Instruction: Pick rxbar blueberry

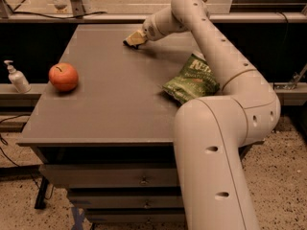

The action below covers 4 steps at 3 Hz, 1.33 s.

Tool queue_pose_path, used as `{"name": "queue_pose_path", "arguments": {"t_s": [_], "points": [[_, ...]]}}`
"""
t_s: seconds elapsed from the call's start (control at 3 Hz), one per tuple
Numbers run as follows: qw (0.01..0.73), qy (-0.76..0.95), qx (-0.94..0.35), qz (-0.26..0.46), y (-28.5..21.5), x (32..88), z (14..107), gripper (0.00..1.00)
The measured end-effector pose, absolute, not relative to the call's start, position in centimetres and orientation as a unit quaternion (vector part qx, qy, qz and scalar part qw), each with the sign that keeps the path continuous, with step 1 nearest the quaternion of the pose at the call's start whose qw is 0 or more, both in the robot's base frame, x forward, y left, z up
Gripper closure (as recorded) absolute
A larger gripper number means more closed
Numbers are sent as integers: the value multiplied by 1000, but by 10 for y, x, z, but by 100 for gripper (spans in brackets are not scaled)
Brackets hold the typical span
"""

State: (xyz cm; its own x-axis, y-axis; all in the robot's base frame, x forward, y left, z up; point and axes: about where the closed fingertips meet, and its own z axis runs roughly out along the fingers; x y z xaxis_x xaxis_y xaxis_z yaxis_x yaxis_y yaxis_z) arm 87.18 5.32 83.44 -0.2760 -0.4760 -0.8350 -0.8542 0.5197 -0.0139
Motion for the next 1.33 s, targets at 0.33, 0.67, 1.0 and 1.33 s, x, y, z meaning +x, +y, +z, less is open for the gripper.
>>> {"name": "queue_pose_path", "arguments": {"t_s": [0.33,0.67,1.0,1.33], "points": [[415,767,-433,228,51,870,834,87],[415,767,-433,228,51,870,835,100],[425,761,-436,222,54,864,861,100],[442,753,-440,211,56,854,902,100]]}}
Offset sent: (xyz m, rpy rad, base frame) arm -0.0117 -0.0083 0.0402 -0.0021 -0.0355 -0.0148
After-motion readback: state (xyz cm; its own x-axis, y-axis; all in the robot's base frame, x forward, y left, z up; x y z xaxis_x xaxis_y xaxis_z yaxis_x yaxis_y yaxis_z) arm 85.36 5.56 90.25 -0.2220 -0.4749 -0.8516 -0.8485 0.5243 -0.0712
